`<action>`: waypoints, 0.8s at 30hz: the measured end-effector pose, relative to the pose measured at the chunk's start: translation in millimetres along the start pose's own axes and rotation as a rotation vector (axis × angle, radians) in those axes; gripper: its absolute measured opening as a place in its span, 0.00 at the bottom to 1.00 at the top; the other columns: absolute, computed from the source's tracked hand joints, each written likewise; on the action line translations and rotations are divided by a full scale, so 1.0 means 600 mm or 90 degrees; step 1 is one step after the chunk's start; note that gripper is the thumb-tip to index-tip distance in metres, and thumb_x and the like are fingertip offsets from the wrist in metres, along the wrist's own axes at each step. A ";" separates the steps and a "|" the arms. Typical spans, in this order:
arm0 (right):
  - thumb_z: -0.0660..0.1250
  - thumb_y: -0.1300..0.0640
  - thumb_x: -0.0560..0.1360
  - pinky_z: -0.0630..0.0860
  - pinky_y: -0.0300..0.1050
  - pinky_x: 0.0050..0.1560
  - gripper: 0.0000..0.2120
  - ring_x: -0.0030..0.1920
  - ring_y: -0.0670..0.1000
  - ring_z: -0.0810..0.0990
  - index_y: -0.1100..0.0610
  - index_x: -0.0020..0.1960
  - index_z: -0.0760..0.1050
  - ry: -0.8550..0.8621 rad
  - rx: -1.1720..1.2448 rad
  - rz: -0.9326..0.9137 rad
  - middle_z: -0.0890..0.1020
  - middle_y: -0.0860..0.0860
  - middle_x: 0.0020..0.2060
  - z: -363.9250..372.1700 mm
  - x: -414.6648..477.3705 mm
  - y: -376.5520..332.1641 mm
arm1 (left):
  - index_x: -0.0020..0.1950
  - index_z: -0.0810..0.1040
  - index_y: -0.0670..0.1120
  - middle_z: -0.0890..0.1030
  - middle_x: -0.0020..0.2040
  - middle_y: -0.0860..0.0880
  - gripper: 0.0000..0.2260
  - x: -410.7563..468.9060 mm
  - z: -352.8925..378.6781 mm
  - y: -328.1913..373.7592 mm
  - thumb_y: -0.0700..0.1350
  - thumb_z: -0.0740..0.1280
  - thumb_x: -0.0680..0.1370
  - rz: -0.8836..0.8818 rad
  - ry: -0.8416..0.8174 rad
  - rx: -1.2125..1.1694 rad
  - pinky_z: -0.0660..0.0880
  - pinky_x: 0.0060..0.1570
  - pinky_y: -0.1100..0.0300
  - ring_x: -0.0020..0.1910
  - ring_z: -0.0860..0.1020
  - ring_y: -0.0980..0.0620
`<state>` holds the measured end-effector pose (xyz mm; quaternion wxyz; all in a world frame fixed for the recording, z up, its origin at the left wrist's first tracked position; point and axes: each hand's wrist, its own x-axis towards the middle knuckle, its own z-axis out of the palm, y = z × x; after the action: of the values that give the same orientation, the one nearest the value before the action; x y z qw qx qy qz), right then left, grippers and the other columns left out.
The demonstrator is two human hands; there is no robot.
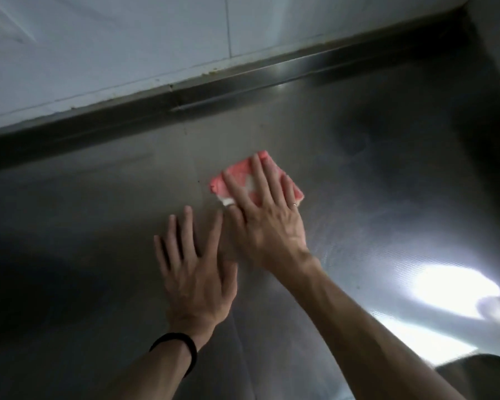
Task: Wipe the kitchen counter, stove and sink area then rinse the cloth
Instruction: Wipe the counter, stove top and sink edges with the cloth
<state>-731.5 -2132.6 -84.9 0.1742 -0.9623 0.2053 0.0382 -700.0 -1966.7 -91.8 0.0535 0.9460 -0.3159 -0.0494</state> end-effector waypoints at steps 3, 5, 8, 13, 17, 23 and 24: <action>0.46 0.39 0.86 0.40 0.57 0.82 0.27 0.85 0.59 0.42 0.40 0.84 0.52 0.024 -0.026 0.091 0.48 0.58 0.85 -0.026 -0.020 0.101 | 0.84 0.60 0.57 0.56 0.85 0.41 0.34 0.000 0.003 -0.001 0.54 0.58 0.77 0.004 0.007 -0.009 0.49 0.80 0.33 0.83 0.56 0.34; 0.44 0.39 0.85 0.42 0.59 0.83 0.28 0.85 0.58 0.41 0.40 0.84 0.52 0.042 -0.050 0.195 0.47 0.59 0.85 -0.055 -0.021 0.186 | 0.85 0.59 0.58 0.56 0.85 0.41 0.34 -0.001 0.004 -0.002 0.54 0.58 0.77 0.001 0.013 -0.009 0.49 0.80 0.33 0.83 0.55 0.34; 0.47 0.39 0.85 0.43 0.63 0.83 0.27 0.85 0.58 0.41 0.39 0.84 0.51 0.072 -0.010 0.306 0.45 0.59 0.85 -0.093 -0.007 0.276 | 0.84 0.60 0.57 0.57 0.85 0.41 0.33 0.000 0.006 0.001 0.54 0.57 0.77 -0.009 0.013 -0.015 0.50 0.80 0.33 0.83 0.56 0.34; 0.49 0.42 0.86 0.43 0.63 0.83 0.28 0.84 0.59 0.39 0.42 0.85 0.50 0.094 -0.002 0.342 0.44 0.59 0.85 -0.077 0.007 0.214 | 0.84 0.60 0.57 0.57 0.84 0.40 0.33 -0.001 0.005 -0.003 0.54 0.57 0.77 0.000 0.010 -0.001 0.50 0.80 0.33 0.82 0.57 0.34; 0.50 0.43 0.86 0.41 0.60 0.83 0.28 0.84 0.61 0.40 0.44 0.85 0.52 0.040 -0.015 0.137 0.47 0.61 0.84 -0.021 -0.079 0.087 | 0.84 0.61 0.56 0.58 0.84 0.40 0.33 -0.003 -0.002 0.000 0.53 0.57 0.77 -0.006 0.005 -0.007 0.51 0.80 0.32 0.82 0.57 0.34; 0.46 0.40 0.87 0.42 0.58 0.83 0.27 0.85 0.56 0.40 0.41 0.85 0.46 0.007 -0.035 0.060 0.46 0.55 0.85 -0.007 -0.197 0.091 | 0.83 0.65 0.52 0.63 0.79 0.37 0.35 0.022 -0.034 0.016 0.54 0.59 0.74 -0.045 -0.029 -0.124 0.56 0.76 0.29 0.76 0.64 0.30; 0.46 0.41 0.87 0.44 0.58 0.83 0.27 0.85 0.56 0.41 0.40 0.85 0.47 0.012 -0.031 0.070 0.46 0.55 0.85 -0.016 -0.199 0.111 | 0.83 0.64 0.51 0.64 0.79 0.37 0.35 0.033 -0.042 0.024 0.55 0.58 0.74 -0.047 -0.028 -0.144 0.57 0.76 0.30 0.75 0.65 0.31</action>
<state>-867.4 -2147.6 -80.0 0.1461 -0.9539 0.2583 0.0437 -689.7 -1988.0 -66.2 0.1508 0.9436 -0.2746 -0.1074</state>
